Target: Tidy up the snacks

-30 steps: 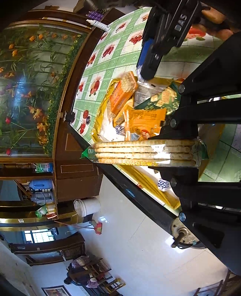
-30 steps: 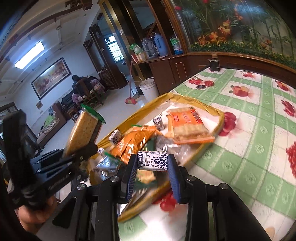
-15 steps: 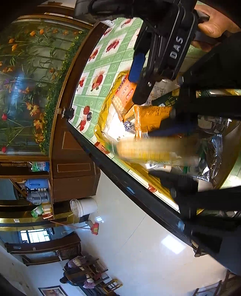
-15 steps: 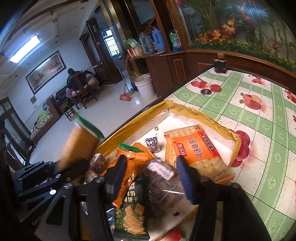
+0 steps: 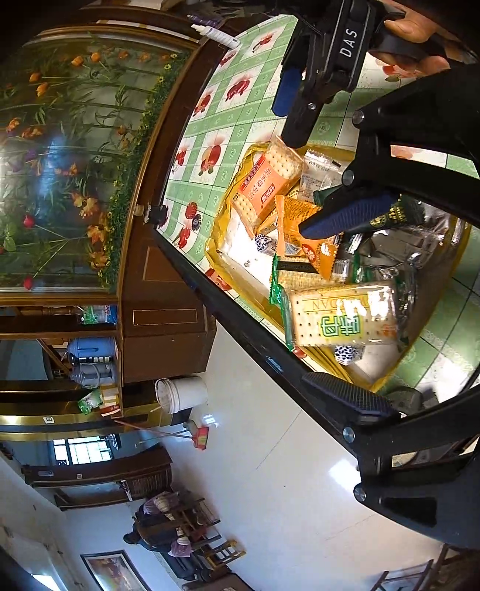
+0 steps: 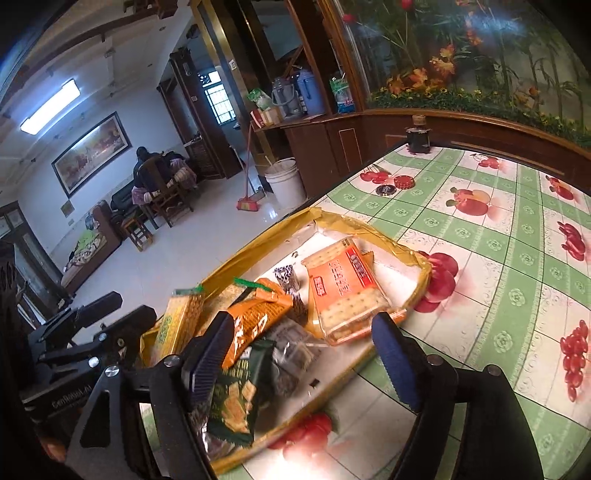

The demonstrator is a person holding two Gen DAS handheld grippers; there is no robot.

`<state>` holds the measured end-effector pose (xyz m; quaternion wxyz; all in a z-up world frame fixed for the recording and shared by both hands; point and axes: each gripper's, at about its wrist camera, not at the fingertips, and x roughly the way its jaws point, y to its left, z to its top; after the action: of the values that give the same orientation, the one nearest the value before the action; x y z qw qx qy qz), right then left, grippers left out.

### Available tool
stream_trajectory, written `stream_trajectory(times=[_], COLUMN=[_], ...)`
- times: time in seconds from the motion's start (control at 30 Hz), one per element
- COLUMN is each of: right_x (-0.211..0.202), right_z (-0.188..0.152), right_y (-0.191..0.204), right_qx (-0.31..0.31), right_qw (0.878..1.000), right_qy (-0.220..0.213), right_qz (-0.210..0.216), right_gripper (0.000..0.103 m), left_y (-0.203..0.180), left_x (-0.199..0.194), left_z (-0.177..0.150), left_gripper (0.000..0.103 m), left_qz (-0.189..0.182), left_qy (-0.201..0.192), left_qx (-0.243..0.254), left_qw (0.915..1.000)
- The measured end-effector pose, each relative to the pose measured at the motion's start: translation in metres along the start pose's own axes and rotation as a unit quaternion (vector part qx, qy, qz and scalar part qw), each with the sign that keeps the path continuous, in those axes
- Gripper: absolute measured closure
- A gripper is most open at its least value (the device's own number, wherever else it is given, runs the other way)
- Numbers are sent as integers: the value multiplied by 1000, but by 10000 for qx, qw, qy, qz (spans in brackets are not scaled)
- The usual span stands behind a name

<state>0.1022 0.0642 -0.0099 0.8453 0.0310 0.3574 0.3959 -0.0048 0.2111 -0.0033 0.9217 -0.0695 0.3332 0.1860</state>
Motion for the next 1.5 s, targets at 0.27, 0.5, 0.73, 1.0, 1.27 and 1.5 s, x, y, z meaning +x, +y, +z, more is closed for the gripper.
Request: stream_trajectory(times=[0.27,0.5,0.73,1.0,1.27,1.5], right_x=[-31,-57,-69,-87,-114,-113], right_z=[-17,-39,-56,-55,-46,-42], right_y=[14,40,53,56,61,63], right_qx=[-877,-1840,-2342,-2602,-2788,-2839], right_qw=[9952,9788,9658,9607,9551,9532], right_qy=[-6,141,286,84,-389,-408], right_qz=[435,891,1071,965,920,958], right_gripper=[19,16,16,16,11,11], left_y=[-1,-9,-10,-23,-32,-28], left_x=[-28,-59,-80,-92,-100,-102], left_z=[-18,-44,-65,-83,-86,-83], left_gripper=[21,21,21,21,21,21], left_qz=[190,264,174,124,355,361], left_qy=[-15,-93,10,83,-57,-103], left_qx=[137,452,591,893,1101,950], left_qw=[9997,9986,9981,9959,9933,9948])
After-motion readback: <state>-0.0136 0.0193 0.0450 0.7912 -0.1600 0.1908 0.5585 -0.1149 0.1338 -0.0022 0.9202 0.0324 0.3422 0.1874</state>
